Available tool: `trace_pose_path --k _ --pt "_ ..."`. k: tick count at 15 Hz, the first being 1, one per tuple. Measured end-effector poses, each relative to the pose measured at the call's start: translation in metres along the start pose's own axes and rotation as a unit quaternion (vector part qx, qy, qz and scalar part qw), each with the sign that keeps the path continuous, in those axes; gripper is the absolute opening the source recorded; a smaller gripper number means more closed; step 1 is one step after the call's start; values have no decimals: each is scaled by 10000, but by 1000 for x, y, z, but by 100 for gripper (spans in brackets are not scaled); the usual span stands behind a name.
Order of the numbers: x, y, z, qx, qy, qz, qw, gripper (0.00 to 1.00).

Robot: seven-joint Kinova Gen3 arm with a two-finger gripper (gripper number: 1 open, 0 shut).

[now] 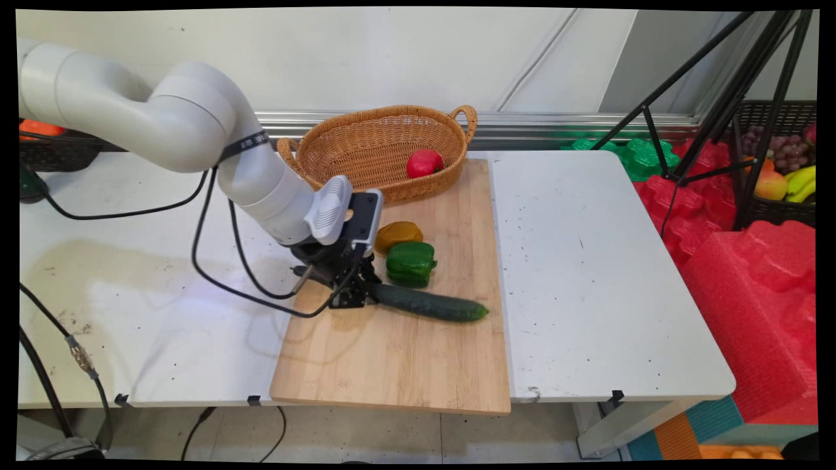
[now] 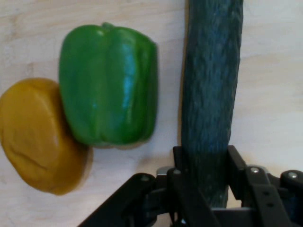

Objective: Place the picked object in the vegetable basket

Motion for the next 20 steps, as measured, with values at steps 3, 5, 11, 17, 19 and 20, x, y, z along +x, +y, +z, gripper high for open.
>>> trace_pose_path --k 3,5,11,17,19,20 --pt "-2 8 -14 -38 10 251 9997 0" --pt "-3 16 -32 -16 115 330 9994 0" --pt "7 25 -88 244 636 -83 9976 0" --pt "16 3 -147 922 1221 -1034 9828 0" --pt "17 -8 -157 1136 1347 -1354 9750 0" --pt "17 -15 -161 1234 1395 -1500 9710 0"
